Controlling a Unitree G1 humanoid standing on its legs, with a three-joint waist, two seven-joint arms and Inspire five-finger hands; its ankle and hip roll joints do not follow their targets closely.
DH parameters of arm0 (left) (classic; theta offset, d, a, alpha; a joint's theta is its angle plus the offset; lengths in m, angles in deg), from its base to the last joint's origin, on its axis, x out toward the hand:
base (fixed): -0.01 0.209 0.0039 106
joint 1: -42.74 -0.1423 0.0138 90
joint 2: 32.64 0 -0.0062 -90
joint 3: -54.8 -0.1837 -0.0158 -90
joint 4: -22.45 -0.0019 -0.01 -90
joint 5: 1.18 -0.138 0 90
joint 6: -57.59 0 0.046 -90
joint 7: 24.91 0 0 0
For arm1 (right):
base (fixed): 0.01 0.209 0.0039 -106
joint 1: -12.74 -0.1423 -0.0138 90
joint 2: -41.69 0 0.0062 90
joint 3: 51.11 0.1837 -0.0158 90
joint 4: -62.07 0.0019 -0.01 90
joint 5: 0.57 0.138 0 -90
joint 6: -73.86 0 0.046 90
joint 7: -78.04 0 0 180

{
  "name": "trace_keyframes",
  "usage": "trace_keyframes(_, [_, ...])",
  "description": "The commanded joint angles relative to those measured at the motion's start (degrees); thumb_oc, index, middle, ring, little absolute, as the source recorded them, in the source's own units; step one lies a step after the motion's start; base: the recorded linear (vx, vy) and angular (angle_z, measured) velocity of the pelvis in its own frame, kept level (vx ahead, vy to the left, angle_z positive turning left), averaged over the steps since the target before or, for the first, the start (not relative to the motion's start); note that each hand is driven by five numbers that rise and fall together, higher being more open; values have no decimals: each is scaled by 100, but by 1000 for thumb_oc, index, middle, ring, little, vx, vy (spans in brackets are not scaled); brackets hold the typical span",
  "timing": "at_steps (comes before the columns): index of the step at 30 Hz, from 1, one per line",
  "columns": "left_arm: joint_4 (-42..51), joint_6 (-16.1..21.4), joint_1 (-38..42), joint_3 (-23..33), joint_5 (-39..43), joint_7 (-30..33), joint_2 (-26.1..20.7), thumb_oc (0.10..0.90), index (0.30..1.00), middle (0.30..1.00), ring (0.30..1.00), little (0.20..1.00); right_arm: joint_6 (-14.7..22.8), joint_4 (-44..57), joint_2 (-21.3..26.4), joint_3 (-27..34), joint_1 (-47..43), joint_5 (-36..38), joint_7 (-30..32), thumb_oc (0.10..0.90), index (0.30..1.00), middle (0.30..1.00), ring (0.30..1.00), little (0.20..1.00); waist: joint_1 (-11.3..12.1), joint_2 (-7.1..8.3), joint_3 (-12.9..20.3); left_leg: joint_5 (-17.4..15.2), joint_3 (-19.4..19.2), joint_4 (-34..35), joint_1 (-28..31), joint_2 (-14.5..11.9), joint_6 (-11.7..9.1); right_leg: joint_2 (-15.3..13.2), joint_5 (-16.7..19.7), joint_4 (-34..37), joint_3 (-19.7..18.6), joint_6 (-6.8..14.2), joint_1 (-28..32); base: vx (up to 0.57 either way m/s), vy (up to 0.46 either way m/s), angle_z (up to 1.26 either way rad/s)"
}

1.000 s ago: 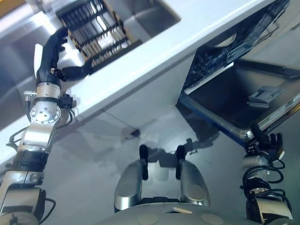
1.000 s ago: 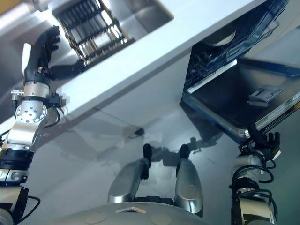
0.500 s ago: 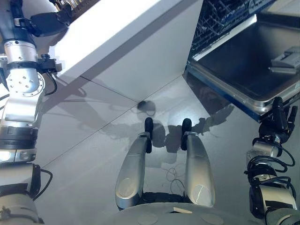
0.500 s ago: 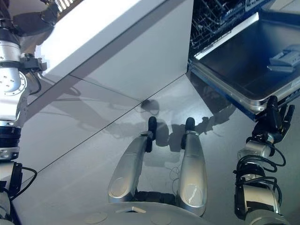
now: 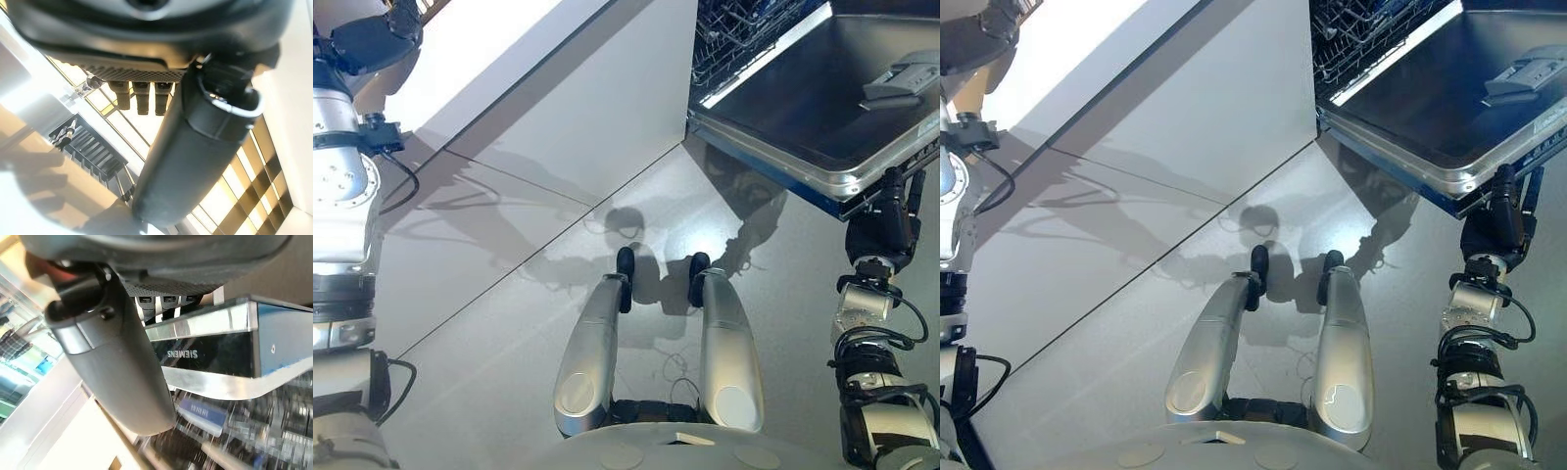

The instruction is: Pick up plates and place into dishwasher.

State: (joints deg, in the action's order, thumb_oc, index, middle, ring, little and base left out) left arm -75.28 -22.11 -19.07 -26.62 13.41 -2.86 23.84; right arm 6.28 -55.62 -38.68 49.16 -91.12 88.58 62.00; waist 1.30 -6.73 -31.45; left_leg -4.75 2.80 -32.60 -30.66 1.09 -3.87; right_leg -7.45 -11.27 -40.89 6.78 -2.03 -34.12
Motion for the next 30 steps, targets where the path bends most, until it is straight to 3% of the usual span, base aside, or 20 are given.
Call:
trace_keyframes(1, [-127, 80, -158, -588, -261, -67, 315, 800, 900, 900, 900, 900, -586, 2710, -282, -1487, -1865, -1880, -984, 800, 900, 900, 900, 900, 96, 319, 166, -373, -365, -1, 183, 353, 503, 213, 290, 709, -110, 223, 561, 62, 109, -21])
trace_keyframes(11, [-320, 87, -101, -652, -148, -193, 421, 800, 900, 900, 900, 900, -831, 4057, -632, -1900, -2382, -2558, -906, 800, 900, 900, 900, 900, 240, 370, 212, -302, -303, 316, 622, 450, 597, 133, 422, 1100, -41, 278, 1014, 56, 80, 4])
trace_keyframes(17, [-472, 111, -35, -699, -36, -313, 379, 800, 900, 900, 900, 900, -937, 4073, -647, -2012, -2615, -2947, -309, 800, 900, 900, 900, 900, 357, 391, 316, -289, -243, 481, 859, 510, 637, 51, 500, 1332, 48, 314, 1259, 57, 53, 22])
trace_keyframes(30, [-313, 213, -453, -587, 72, -442, 420, 800, 900, 900, 900, 900, -381, 3356, -914, -1670, -1894, -3450, 862, 800, 900, 900, 900, 900, 385, 485, 747, -165, -214, 1234, 1624, 518, 688, -43, 752, 2145, 112, 459, 1924, 36, 43, 12])
